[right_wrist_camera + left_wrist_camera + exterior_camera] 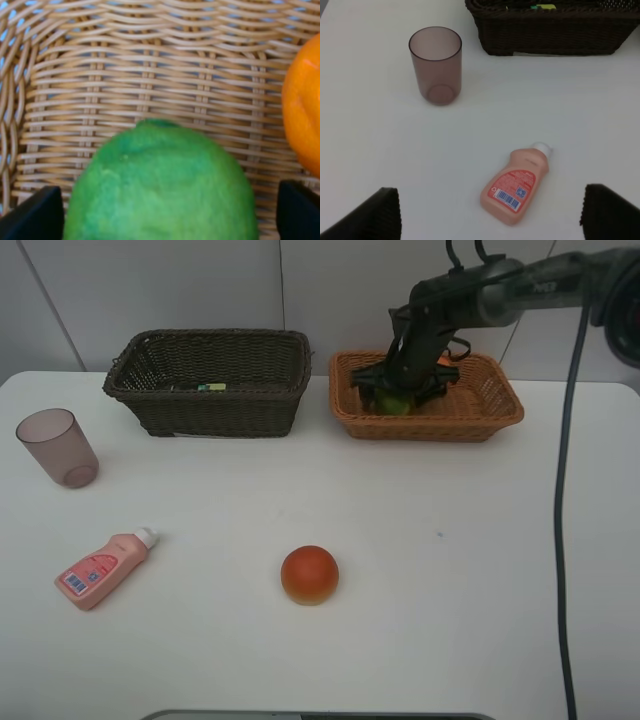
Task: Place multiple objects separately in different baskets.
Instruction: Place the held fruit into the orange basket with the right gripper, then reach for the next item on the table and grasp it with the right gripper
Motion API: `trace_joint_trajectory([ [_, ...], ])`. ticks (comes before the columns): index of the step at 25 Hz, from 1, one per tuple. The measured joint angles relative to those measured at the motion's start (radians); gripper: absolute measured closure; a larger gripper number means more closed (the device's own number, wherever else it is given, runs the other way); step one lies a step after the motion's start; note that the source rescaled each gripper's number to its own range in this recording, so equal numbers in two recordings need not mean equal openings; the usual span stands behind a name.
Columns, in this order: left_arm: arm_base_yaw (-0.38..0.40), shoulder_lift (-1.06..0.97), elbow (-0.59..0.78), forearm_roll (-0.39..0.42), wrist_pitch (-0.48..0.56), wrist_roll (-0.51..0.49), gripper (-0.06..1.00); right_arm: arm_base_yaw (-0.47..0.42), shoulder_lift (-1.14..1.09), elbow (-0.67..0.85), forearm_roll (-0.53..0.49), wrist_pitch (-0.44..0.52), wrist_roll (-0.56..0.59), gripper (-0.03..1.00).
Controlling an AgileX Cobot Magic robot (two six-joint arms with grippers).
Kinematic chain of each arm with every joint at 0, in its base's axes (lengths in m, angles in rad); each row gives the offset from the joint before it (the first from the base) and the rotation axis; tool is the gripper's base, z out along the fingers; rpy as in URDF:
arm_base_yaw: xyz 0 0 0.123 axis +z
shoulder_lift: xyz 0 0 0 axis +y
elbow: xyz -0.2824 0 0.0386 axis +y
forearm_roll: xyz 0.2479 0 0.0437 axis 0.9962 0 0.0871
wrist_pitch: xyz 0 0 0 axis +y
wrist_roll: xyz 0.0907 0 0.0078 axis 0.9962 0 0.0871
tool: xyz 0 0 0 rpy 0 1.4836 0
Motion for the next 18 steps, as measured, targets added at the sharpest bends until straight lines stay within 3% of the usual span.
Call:
trace_joint_trajectory([
  [18, 0.000, 0.000, 0.000, 0.000, 0.000, 0.000, 0.03, 0.018, -0.135, 0.000, -0.001, 0.140, 0.000, 0.05],
])
